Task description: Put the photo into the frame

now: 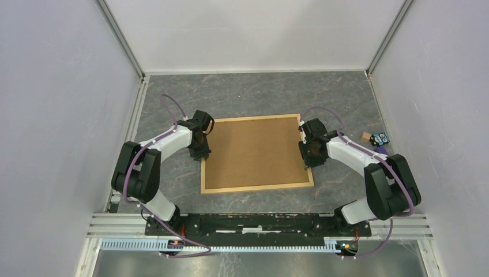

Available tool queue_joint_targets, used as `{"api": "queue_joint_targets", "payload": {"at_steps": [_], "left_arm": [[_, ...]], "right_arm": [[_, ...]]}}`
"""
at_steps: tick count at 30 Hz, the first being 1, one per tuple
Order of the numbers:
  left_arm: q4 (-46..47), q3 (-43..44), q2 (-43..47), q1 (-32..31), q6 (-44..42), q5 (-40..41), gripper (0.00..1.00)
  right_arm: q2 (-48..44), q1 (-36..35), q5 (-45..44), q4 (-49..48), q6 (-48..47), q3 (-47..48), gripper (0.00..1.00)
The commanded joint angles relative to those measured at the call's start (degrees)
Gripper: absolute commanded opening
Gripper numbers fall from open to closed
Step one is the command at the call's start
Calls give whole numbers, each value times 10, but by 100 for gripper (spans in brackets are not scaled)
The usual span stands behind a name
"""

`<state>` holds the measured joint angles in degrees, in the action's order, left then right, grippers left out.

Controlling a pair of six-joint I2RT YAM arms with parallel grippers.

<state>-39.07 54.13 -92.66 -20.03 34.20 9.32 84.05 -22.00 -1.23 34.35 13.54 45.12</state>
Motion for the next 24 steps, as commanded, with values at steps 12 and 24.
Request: {"api": "queue_joint_targets", "payload": {"at_steps": [12,24], "left_arm": [[-49,-30,-30,-7,-2,-11,2],[-62,-13,-31,5,-17,-37,3]], "right_arm": [[-15,-14,35,-42,11,-29,44],[16,58,46,-46,-42,122,49]]}}
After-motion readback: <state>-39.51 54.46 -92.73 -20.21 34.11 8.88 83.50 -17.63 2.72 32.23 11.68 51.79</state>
